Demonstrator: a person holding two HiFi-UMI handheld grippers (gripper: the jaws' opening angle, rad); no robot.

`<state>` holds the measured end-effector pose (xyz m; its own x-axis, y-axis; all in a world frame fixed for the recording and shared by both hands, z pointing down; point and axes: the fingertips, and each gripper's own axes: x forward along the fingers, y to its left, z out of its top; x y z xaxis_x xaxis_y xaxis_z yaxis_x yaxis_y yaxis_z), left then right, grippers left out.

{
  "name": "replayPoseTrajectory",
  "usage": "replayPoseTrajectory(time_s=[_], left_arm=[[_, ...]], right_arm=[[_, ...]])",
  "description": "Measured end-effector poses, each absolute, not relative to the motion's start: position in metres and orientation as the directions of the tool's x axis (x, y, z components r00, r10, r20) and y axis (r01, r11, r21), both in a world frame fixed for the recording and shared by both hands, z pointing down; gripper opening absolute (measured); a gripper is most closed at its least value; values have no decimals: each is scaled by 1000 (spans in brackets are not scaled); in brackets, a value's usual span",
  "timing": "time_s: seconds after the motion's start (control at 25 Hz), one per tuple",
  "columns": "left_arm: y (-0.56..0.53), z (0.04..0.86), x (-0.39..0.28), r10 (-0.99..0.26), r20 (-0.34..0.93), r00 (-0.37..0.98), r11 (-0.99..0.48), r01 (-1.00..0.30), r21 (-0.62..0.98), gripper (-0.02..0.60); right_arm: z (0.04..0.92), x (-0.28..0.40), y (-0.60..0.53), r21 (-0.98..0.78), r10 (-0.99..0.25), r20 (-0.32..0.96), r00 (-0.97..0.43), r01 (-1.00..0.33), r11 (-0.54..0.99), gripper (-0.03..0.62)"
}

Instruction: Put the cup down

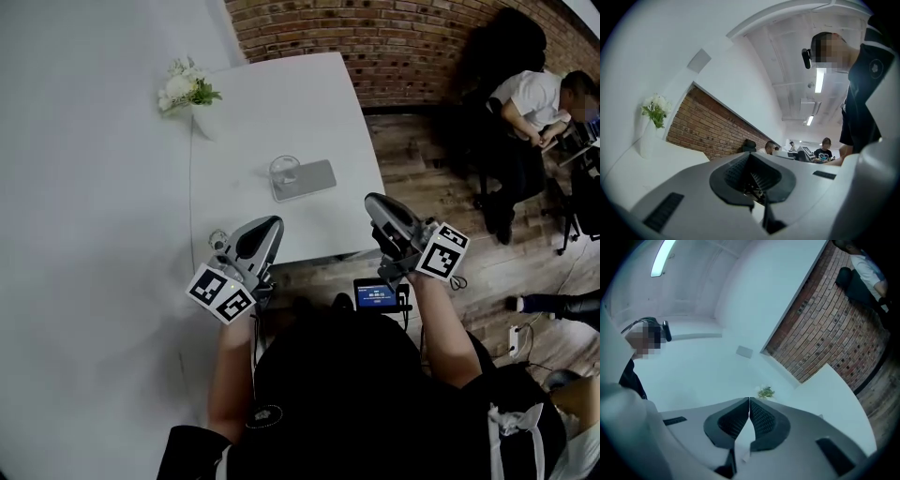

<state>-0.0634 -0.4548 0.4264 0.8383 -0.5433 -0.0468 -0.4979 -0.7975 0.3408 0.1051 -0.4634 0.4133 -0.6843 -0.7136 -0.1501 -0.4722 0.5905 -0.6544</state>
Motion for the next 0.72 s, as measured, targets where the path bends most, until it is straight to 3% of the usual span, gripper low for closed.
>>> replayPoseTrajectory(time_s=[0.72], left_arm=[[-443,433,-60,-509,-38,860,-807,-462,368,8]], right_arm=[[428,105,-465,-601,-749,-84,-657,-567,564,14]])
